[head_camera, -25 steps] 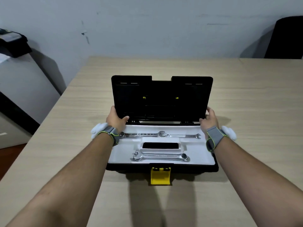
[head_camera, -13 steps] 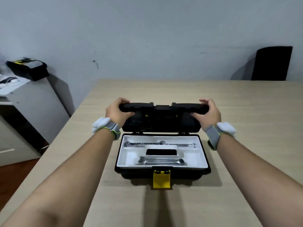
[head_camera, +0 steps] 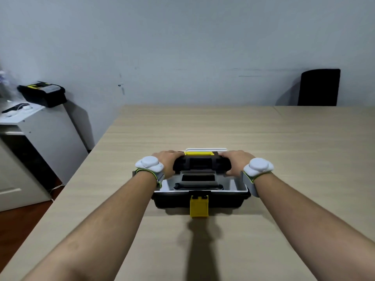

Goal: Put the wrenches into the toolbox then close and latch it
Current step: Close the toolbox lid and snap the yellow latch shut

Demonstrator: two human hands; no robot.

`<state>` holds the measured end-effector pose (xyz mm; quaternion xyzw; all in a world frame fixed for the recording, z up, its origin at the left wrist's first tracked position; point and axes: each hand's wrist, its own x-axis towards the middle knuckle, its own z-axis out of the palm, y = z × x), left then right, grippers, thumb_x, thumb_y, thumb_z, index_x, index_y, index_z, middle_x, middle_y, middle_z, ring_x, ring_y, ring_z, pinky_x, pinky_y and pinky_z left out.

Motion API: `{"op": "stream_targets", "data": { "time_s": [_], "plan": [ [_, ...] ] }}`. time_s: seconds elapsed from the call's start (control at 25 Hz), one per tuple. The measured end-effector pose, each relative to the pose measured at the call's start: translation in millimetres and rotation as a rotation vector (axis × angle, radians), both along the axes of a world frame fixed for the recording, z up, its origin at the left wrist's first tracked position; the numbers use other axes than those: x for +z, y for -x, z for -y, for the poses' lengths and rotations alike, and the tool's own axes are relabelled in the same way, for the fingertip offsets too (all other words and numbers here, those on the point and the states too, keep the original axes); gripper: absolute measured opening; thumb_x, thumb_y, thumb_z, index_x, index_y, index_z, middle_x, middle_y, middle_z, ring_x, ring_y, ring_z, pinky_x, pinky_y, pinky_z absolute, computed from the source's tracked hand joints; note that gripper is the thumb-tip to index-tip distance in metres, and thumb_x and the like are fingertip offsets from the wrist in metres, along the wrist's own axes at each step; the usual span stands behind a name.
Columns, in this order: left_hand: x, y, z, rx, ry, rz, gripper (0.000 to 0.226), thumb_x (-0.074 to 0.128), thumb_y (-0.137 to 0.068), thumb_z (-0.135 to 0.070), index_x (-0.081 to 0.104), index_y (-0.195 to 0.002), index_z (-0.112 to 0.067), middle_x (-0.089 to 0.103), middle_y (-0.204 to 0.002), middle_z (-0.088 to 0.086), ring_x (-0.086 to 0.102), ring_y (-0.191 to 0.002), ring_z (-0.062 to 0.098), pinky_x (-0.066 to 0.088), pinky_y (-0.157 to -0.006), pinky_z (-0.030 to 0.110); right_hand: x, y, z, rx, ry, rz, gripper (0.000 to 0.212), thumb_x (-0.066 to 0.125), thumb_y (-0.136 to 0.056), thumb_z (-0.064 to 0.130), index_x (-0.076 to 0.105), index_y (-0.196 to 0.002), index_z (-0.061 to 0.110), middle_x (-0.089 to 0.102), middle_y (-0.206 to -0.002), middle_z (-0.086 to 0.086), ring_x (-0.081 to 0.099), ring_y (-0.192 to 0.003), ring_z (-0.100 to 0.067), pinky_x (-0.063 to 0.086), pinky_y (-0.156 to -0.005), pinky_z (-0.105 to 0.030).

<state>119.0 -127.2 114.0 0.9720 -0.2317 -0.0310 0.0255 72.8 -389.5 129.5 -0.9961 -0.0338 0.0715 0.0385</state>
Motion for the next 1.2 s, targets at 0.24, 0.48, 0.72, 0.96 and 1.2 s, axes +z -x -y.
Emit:
{"op": "stream_targets", "data": {
  "time_s": [0.24, 0.48, 0.72, 0.96, 1.2],
  "plan": [
    [-41, 35, -9, 0.001, -0.050, -0.105, 0.088, 0.069, -0.074, -0.039, 0.019, -0.147, -0.037, 0.025, -0.158, -0.003, 0.029, -0.143, 0.023, 0.038, -0.110, 0.043, -52, 45, -8, 0.048, 0.057, 0.028, 0.072, 0.066, -0.080, 0.025, 0.032, -0.142, 0.031, 0.033, -0.154, 0.003, 0.035, -0.137, -0.024, 0.038, -0.108, -0.038],
    [-71, 56, -16, 0.030, 0.020, -0.105, 0.064, 0.040, -0.098, -0.035, 0.003, -0.150, -0.036, 0.000, -0.162, -0.007, 0.002, -0.150, 0.016, 0.010, -0.122, 0.044, -91, 78, -11, 0.020, -0.028, 0.143, 0.082, 0.061, -0.080, 0.014, 0.017, -0.149, 0.028, 0.016, -0.160, 0.005, 0.015, -0.147, -0.020, 0.017, -0.120, -0.041],
    [-73, 45, -17, 0.045, 0.041, -0.123, 0.060, 0.034, -0.099, -0.016, 0.010, -0.149, -0.039, 0.006, -0.162, -0.008, 0.007, -0.150, 0.016, 0.015, -0.120, 0.045, -78, 81, -24, -0.036, -0.065, 0.270, 0.063, 0.065, -0.072, 0.027, 0.048, -0.133, 0.022, 0.049, -0.139, -0.007, 0.044, -0.129, -0.028, 0.037, -0.105, -0.041],
    [-79, 42, -18, 0.058, 0.056, -0.127, 0.061, 0.037, -0.098, -0.018, 0.009, -0.148, -0.040, 0.007, -0.162, -0.010, 0.007, -0.150, 0.015, 0.015, -0.120, 0.044, -106, 93, -82, 0.213, -0.069, 0.298, 0.023, 0.060, -0.075, 0.021, 0.059, -0.098, 0.014, 0.058, -0.100, -0.008, 0.055, -0.094, -0.029, 0.046, -0.076, -0.037],
    [-83, 46, -18, 0.065, 0.079, -0.092, 0.063, 0.037, -0.097, -0.018, 0.008, -0.148, -0.041, 0.006, -0.162, -0.011, 0.006, -0.150, 0.015, 0.013, -0.120, 0.044, -139, 95, -82, 0.169, -0.003, -0.294, 0.065, 0.053, -0.084, 0.027, 0.029, -0.143, 0.018, 0.036, -0.146, -0.004, 0.037, -0.132, -0.028, 0.036, -0.106, -0.042]
  ]
}}
